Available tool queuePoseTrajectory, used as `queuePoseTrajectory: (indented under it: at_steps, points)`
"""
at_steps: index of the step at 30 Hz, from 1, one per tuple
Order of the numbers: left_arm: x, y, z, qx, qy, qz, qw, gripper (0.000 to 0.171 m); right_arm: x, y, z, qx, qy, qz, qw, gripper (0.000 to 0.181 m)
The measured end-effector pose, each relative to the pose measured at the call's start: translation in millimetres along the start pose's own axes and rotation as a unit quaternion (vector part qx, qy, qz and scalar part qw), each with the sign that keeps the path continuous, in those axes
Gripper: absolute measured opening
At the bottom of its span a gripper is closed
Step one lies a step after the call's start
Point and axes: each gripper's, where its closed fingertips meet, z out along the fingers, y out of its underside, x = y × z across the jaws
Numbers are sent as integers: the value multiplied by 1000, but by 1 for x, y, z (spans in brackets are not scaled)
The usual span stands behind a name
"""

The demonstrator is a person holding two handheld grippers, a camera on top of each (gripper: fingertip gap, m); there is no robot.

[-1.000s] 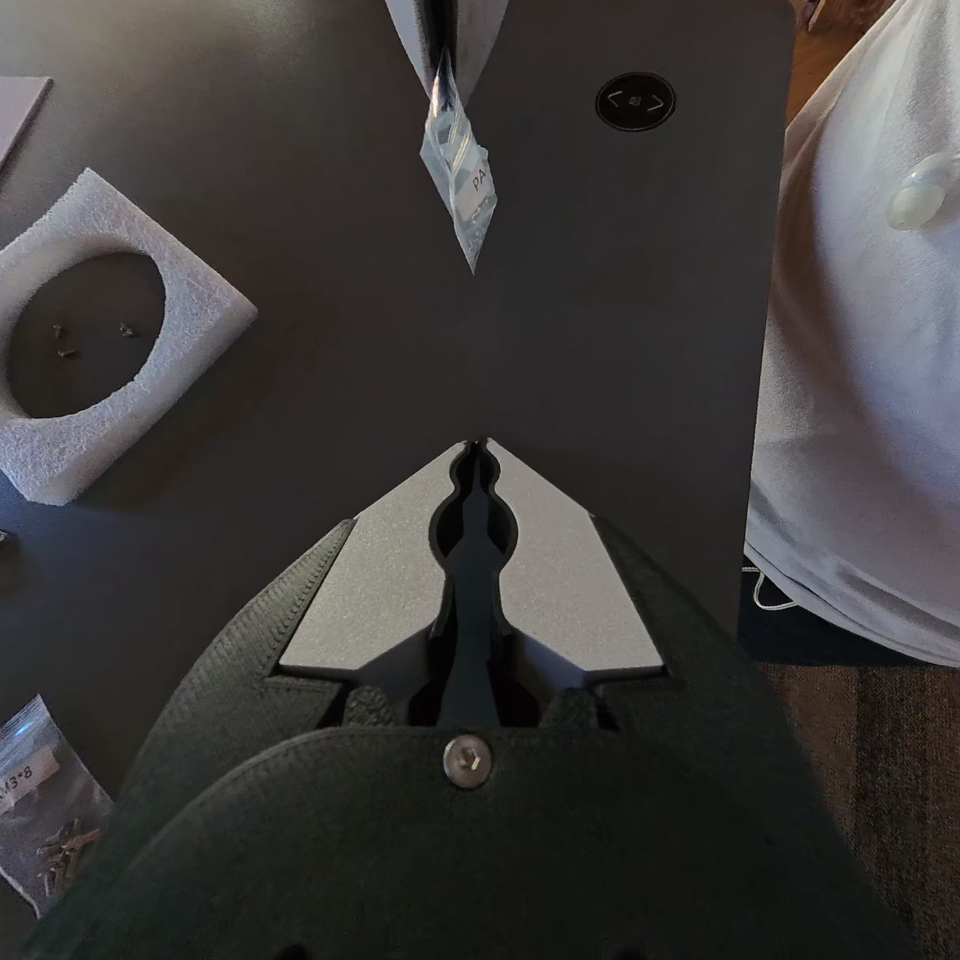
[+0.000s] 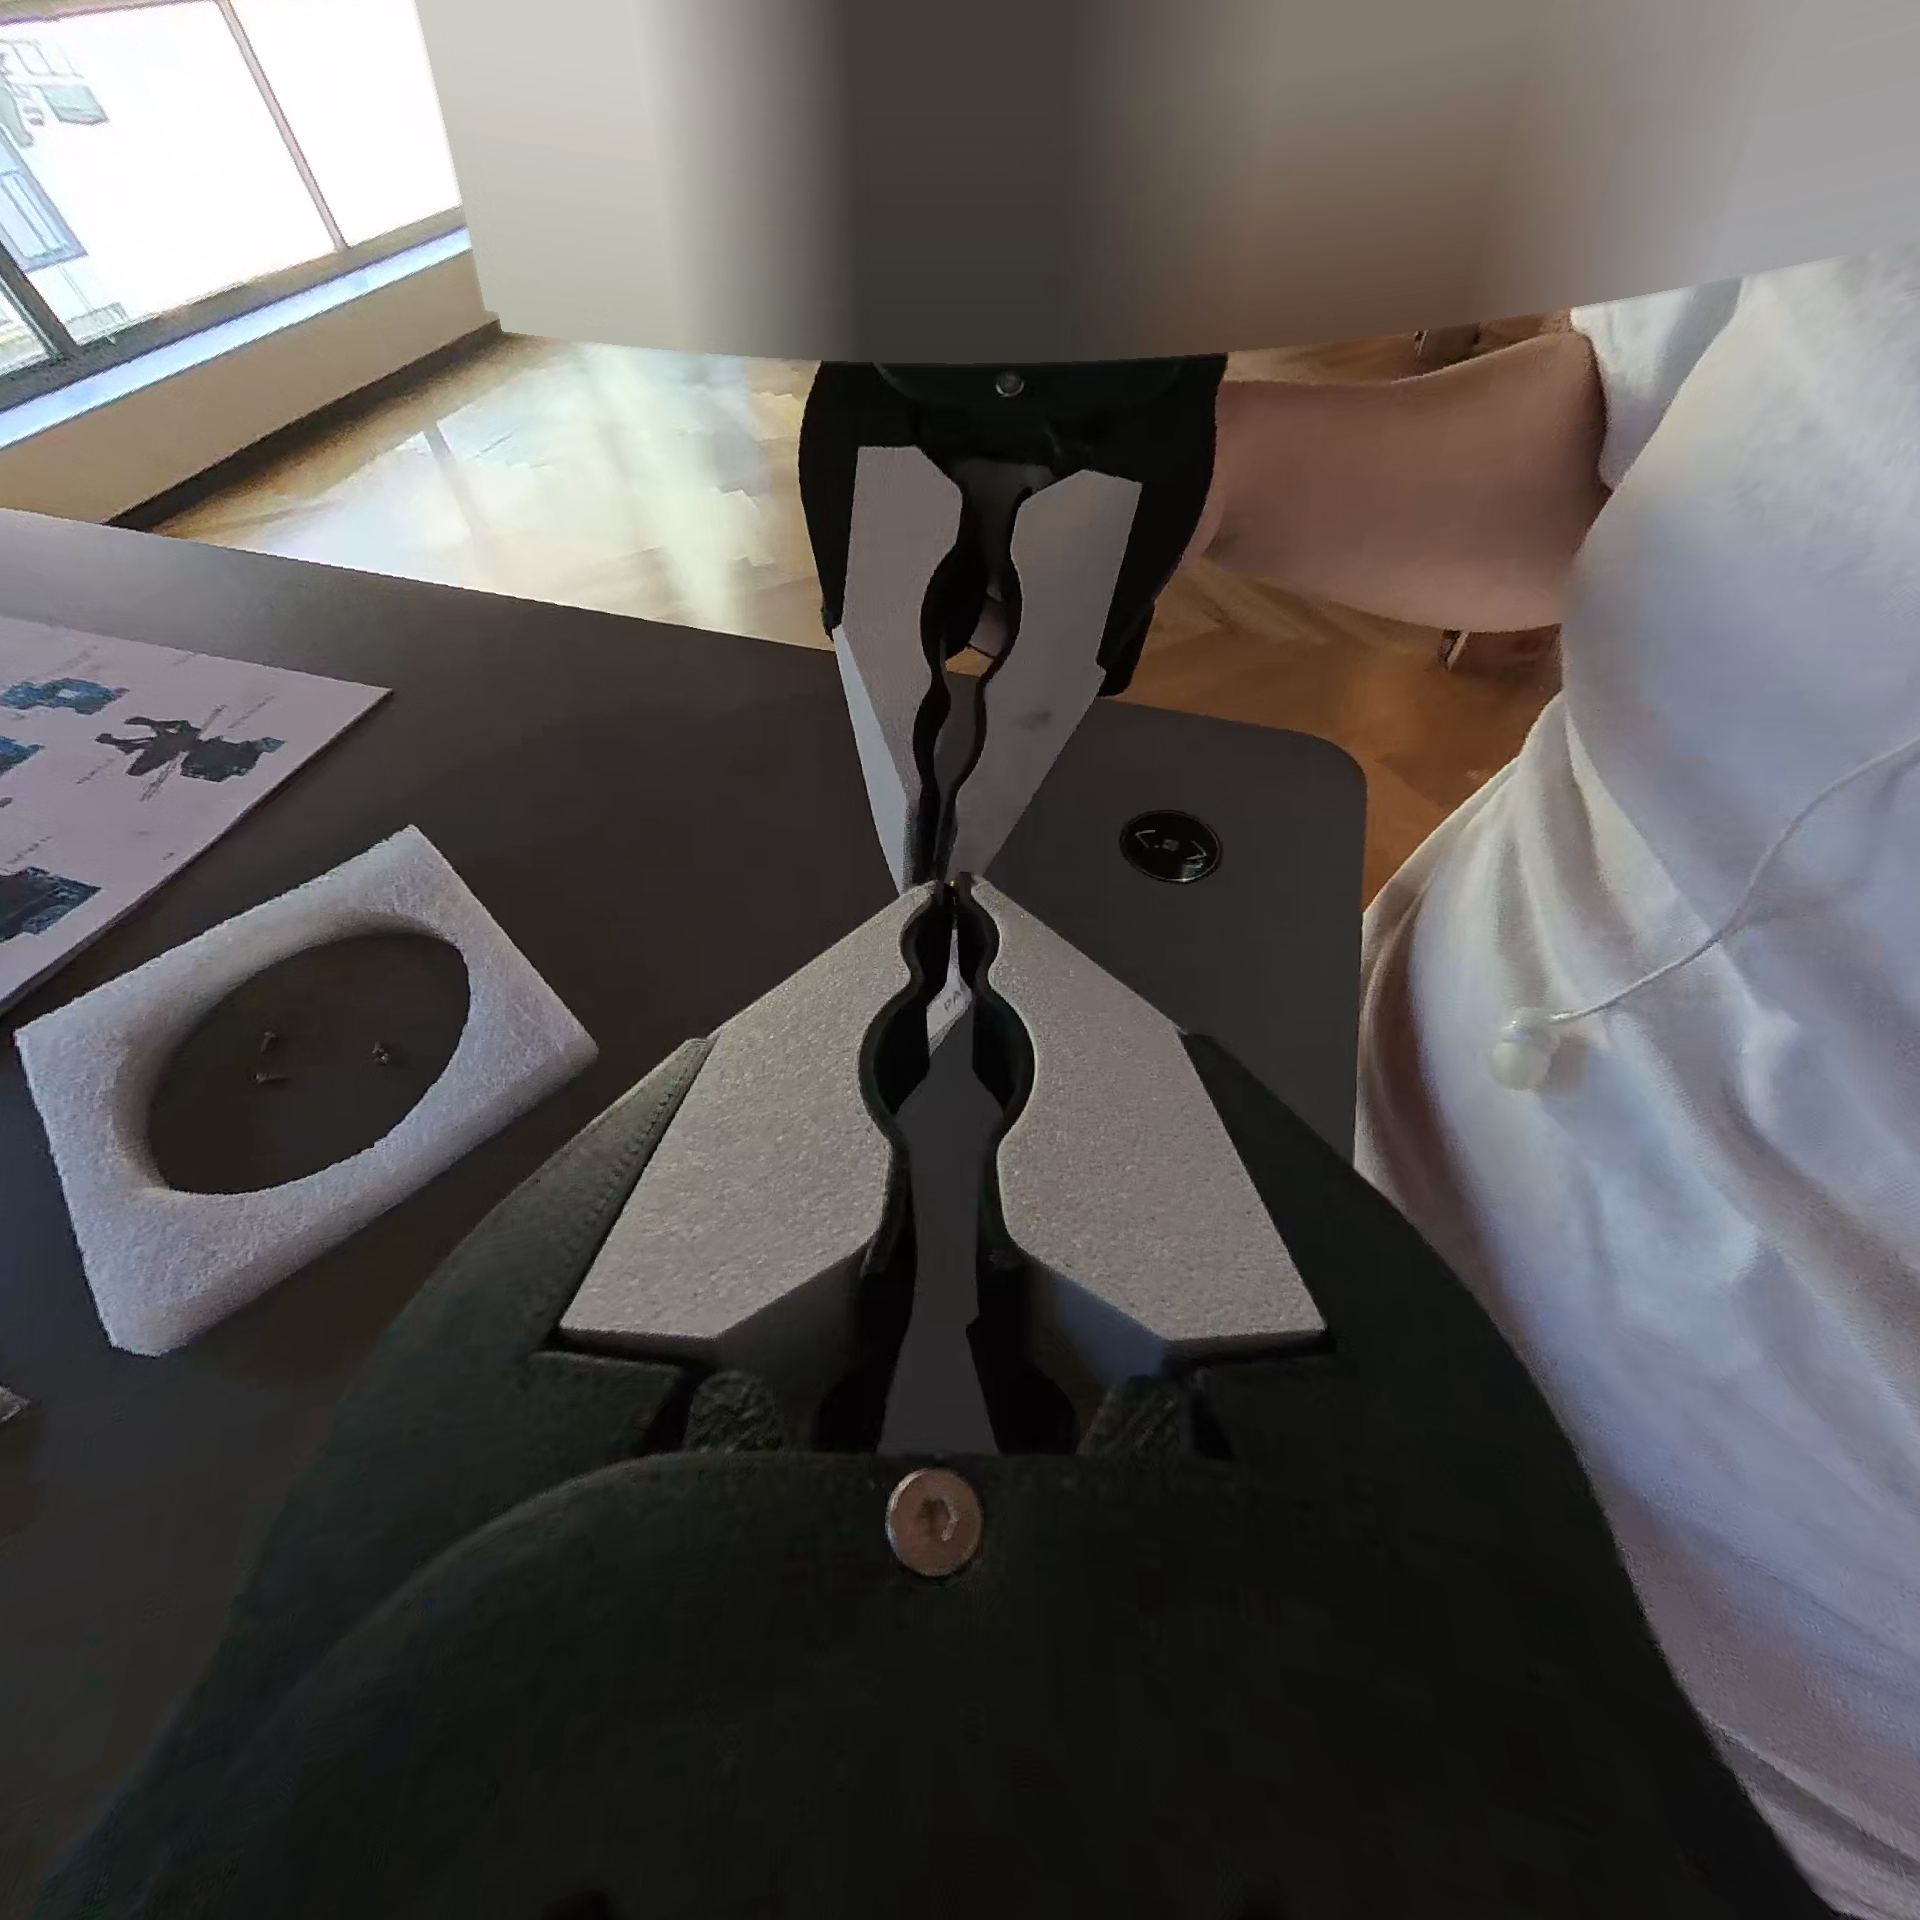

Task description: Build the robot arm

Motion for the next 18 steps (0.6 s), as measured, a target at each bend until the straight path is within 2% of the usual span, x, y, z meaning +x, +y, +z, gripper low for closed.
queuePoseTrajectory:
  at_steps: [12, 18]
  points:
    - [-2, 10, 3, -10, 12, -29, 999, 0, 2, -2, 1, 0, 6, -11, 1000, 1]
    - [-3, 13, 2, -13, 12, -40, 999, 0, 1, -3, 2, 0, 16, -43, 999, 1]
